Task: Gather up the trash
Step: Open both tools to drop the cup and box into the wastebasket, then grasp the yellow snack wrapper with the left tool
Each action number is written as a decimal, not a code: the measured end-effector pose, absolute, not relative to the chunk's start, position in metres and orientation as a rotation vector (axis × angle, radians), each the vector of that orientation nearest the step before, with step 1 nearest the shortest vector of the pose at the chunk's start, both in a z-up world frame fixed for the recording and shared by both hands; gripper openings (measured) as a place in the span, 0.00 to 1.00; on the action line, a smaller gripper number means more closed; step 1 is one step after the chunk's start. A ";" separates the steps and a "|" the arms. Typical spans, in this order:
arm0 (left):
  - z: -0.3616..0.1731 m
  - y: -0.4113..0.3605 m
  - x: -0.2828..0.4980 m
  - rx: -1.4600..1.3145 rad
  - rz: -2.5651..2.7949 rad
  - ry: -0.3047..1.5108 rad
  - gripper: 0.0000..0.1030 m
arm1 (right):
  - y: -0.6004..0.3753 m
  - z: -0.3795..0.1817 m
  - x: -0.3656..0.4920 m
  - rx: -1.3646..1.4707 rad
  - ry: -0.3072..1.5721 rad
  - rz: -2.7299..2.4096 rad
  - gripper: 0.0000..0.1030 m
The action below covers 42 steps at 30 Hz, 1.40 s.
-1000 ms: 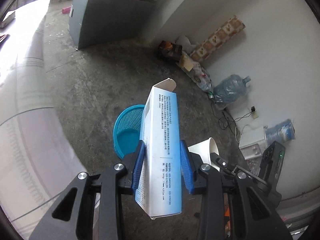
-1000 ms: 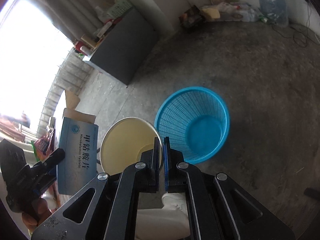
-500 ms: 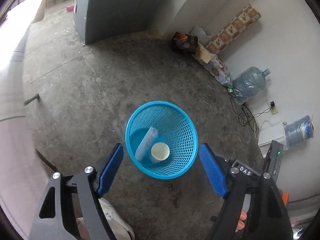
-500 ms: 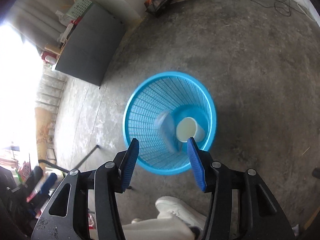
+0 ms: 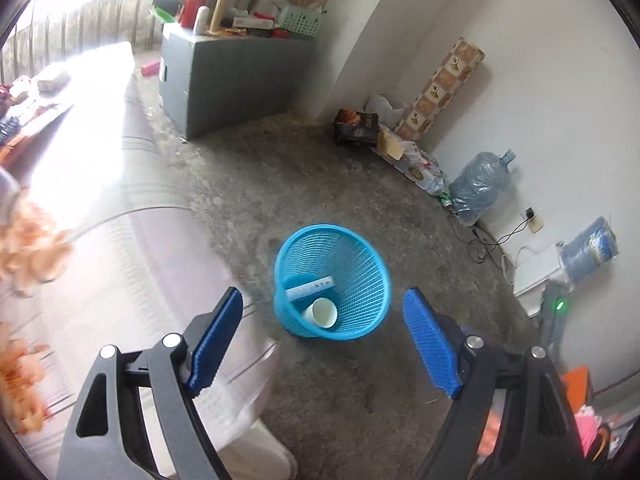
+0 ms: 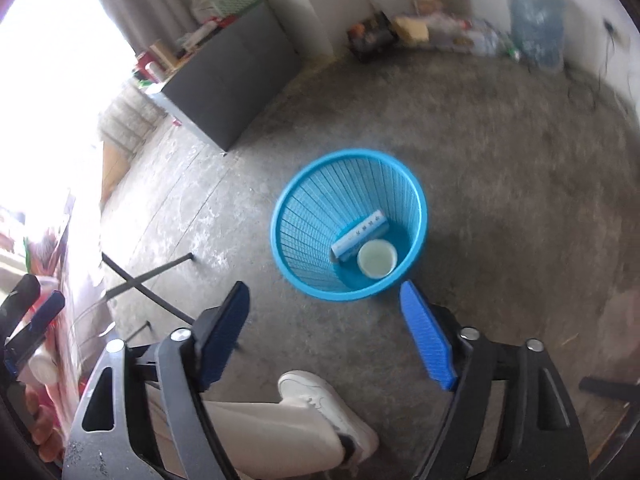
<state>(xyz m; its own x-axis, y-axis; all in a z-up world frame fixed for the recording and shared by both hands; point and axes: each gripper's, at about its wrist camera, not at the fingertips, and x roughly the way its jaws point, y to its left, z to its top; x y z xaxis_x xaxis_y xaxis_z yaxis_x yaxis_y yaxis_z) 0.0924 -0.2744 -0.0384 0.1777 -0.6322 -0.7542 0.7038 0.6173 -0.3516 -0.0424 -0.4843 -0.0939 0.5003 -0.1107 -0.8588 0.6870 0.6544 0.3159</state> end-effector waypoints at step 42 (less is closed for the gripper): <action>0.021 0.103 0.180 -0.276 -0.442 0.731 0.94 | -0.241 0.023 0.108 0.384 0.819 0.135 0.77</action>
